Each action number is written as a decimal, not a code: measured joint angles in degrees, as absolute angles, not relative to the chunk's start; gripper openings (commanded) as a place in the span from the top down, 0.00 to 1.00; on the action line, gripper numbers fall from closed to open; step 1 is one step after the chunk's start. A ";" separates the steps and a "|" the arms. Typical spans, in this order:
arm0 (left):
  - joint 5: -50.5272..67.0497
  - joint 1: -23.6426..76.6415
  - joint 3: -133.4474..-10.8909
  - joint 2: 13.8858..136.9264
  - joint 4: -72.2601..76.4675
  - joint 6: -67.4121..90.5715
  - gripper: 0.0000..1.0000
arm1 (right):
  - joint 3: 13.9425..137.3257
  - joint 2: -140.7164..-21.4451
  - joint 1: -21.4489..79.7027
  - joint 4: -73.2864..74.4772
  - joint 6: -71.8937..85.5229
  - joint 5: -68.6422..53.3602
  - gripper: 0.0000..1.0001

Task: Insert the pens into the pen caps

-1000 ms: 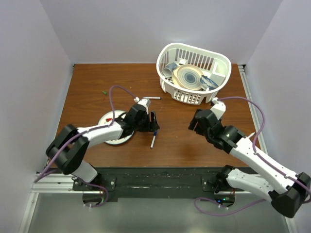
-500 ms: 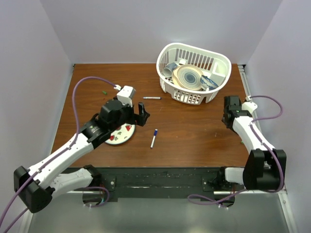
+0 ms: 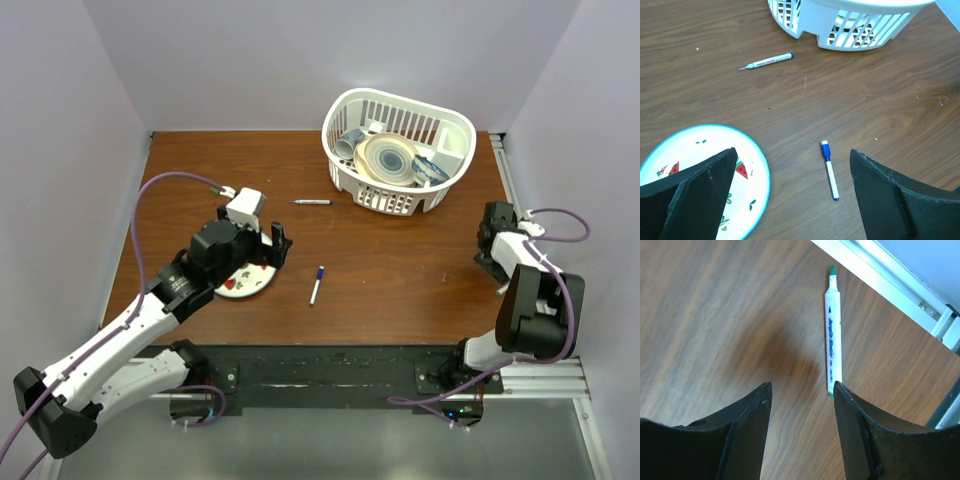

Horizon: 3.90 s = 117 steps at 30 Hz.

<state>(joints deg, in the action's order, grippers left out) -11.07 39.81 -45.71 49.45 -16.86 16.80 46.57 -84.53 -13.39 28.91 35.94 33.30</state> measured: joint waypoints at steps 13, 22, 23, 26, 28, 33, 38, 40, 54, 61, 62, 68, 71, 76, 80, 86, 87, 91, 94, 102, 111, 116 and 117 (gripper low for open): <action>-12.51 39.79 -45.10 48.95 -16.78 16.75 0.01 | 45.84 -88.64 -15.20 25.06 35.09 31.09 0.45; -12.45 39.79 -45.10 48.95 -16.67 16.75 0.02 | 45.63 -86.32 -15.40 26.15 35.00 31.05 0.42; -12.43 39.79 -45.10 48.95 -16.58 16.75 0.02 | 45.41 -85.69 -15.40 26.17 35.29 31.40 0.43; -12.21 39.79 -45.10 48.95 -16.12 16.75 0.02 | 44.14 -84.03 -15.42 26.24 36.32 32.47 0.43; -11.97 39.79 -45.10 48.95 -15.92 16.73 0.02 | 42.72 -82.83 -15.40 26.20 37.17 33.36 0.43; -11.11 39.79 -45.08 48.95 -15.81 16.73 0.02 | 40.75 -81.19 -15.44 26.98 38.52 35.77 0.42; -10.63 39.79 -45.08 48.95 -15.49 16.71 0.02 | 40.73 -81.82 -16.97 26.76 38.61 36.14 0.45; -10.44 39.79 -45.08 48.93 -15.44 16.71 0.03 | 40.51 -82.85 -18.24 25.67 38.57 35.35 0.47; -7.84 39.79 -43.55 47.66 -14.22 16.86 0.14 | 39.18 -83.90 -21.26 18.17 36.18 29.58 0.89; -5.02 39.79 -46.00 49.43 -15.53 17.98 0.17 | 36.62 -78.00 -19.86 18.28 34.37 16.67 1.00; -4.58 39.77 -46.48 49.78 -15.53 18.72 0.18 | 36.23 -76.27 -18.02 19.25 34.17 15.25 1.00; 2.15 39.77 -47.92 54.81 -13.91 24.95 0.21 | 36.07 -62.94 0.25 21.41 34.33 7.11 1.00; 5.93 39.77 -47.92 58.94 -11.88 28.18 0.22 | 34.13 -57.39 8.91 17.69 35.51 2.31 1.00; 11.68 39.75 -47.81 65.95 -4.75 34.02 0.22 | 29.89 -55.68 20.29 11.90 37.41 -1.65 1.00; 14.74 39.70 -47.68 71.18 3.11 38.11 0.24 | 29.28 -55.83 28.64 7.20 38.68 -2.81 1.00; 17.80 39.48 -47.79 78.87 10.48 40.99 0.29 | 29.41 -55.13 35.42 1.17 40.07 -2.15 1.00; 18.31 39.46 -47.79 80.27 11.49 41.43 0.29 | 29.54 -55.16 36.23 0.60 40.21 -2.07 1.00; 20.08 39.44 -48.21 83.74 14.20 42.57 0.32 | 29.67 -55.31 39.05 -1.78 41.06 -1.37 1.00; 21.30 39.44 -49.10 85.62 16.14 43.13 0.37 | 29.67 -55.70 40.95 -2.98 41.69 -0.30 1.00; 24.34 39.44 -49.41 88.03 19.68 45.12 0.51 | 30.02 -56.77 44.34 -5.23 42.61 2.52 1.00; 27.05 39.38 -49.41 89.25 21.52 46.33 1.00 | 30.09 -57.82 44.88 -6.33 43.00 3.03 0.69; 31.57 39.07 -49.39 89.32 24.64 47.35 1.00 | 30.30 -58.13 44.95 -6.48 42.92 -1.06 0.62; 32.51 39.07 -49.39 89.32 25.76 47.64 1.00 | 30.28 -58.13 44.97 -6.87 43.13 -1.96 0.62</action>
<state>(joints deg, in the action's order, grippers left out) 32.51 39.07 -49.39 89.32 25.76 47.64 30.28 -58.13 44.97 -6.87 43.13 -1.96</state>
